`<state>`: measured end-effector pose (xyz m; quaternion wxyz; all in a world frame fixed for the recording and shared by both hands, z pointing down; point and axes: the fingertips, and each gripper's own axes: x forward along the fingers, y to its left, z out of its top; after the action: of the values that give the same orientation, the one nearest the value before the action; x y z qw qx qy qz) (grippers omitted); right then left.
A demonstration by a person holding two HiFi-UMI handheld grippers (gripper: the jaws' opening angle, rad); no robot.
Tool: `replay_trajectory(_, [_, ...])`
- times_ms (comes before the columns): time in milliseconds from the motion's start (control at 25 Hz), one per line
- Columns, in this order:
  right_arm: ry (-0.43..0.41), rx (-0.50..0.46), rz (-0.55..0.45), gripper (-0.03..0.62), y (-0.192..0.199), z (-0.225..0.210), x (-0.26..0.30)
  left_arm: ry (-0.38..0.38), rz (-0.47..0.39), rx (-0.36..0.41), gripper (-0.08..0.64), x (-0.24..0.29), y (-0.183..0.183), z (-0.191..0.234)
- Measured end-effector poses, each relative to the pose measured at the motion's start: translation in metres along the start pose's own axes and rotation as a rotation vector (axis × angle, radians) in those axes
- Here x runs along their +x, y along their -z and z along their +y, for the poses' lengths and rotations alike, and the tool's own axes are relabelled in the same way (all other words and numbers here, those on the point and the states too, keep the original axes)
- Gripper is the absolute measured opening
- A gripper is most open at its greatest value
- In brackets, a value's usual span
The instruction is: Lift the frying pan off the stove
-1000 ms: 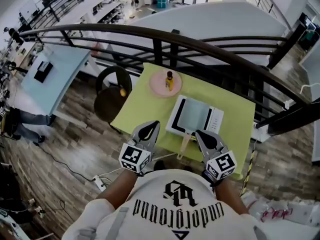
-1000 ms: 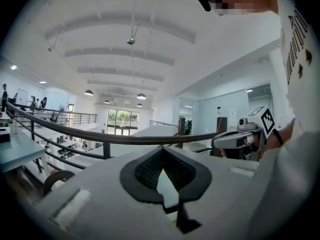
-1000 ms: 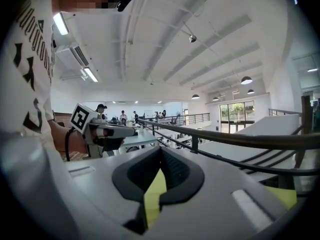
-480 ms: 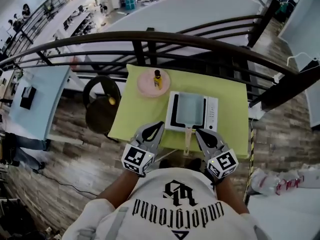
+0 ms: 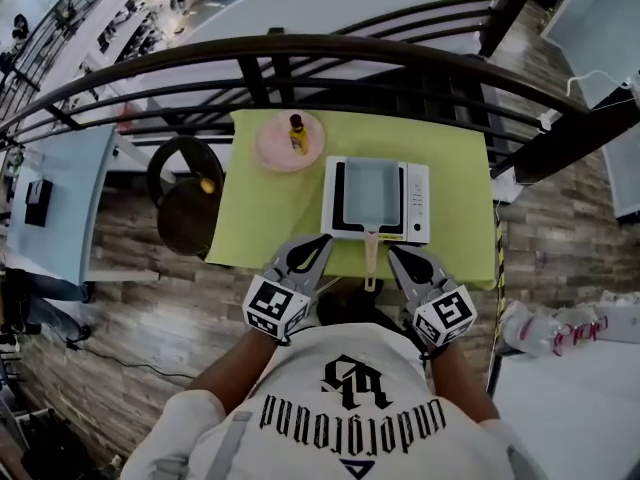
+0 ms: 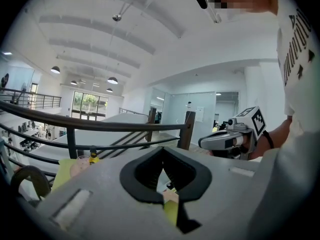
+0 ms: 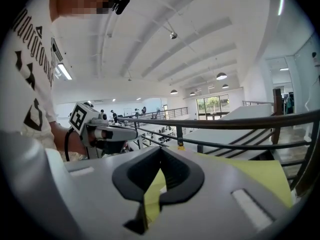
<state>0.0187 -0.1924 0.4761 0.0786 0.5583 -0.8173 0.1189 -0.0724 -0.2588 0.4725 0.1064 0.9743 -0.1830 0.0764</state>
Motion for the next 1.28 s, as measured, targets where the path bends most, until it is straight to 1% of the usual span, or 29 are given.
replay_trajectory(200, [-0.004, 0.075, 0.055, 0.002, 0.028, -0.014, 0.003, 0.046, 0.083, -0.036, 0.005, 0.017, 0.029, -0.008])
replay_trajectory(400, [-0.016, 0.147, 0.111, 0.003, 0.062, -0.021, 0.004, 0.096, 0.193, -0.081, 0.005, 0.037, 0.075, -0.012])
replay_trajectory(520, [-0.038, 0.179, 0.146, 0.003, 0.087, -0.022, 0.006, 0.108, 0.220, -0.107, 0.005, 0.050, 0.097, -0.013])
replay_trajectory(600, [-0.056, 0.205, 0.176, 0.016, 0.103, -0.023, 0.007, 0.123, 0.236, -0.141, 0.006, 0.059, 0.111, -0.015])
replay_trajectory(720, [-0.093, 0.260, 0.229, 0.054, 0.130, -0.022, 0.009, 0.163, 0.274, -0.201, 0.010, 0.072, 0.134, -0.020])
replay_trajectory(760, [-0.109, 0.287, 0.249, 0.068, 0.139, -0.022, 0.010, 0.180, 0.290, -0.224, 0.045, 0.076, 0.143, -0.021])
replay_trajectory(840, [-0.145, 0.352, 0.290, 0.124, 0.158, -0.020, 0.011, 0.212, 0.325, -0.273, 0.076, 0.083, 0.163, -0.024])
replay_trajectory(920, [-0.171, 0.403, 0.325, 0.150, 0.174, -0.020, 0.011, 0.241, 0.349, -0.339, 0.119, 0.089, 0.179, -0.027])
replay_trajectory(1000, [-0.192, 0.436, 0.351, 0.174, 0.188, -0.023, 0.012, 0.275, 0.364, -0.418, 0.166, 0.096, 0.192, -0.030])
replay_trajectory(1080, [-0.223, 0.476, 0.368, 0.196, 0.198, -0.024, 0.014, 0.319, 0.365, -0.524, 0.199, 0.103, 0.202, -0.033])
replay_trajectory(1160, [-0.271, 0.523, 0.379, 0.207, 0.206, -0.019, 0.017, 0.361, 0.357, -0.625, 0.257, 0.109, 0.209, -0.038])
replay_trajectory(1280, [-0.335, 0.586, 0.392, 0.236, 0.218, -0.013, 0.018, 0.407, 0.374, -0.701, 0.287, 0.117, 0.223, -0.046])
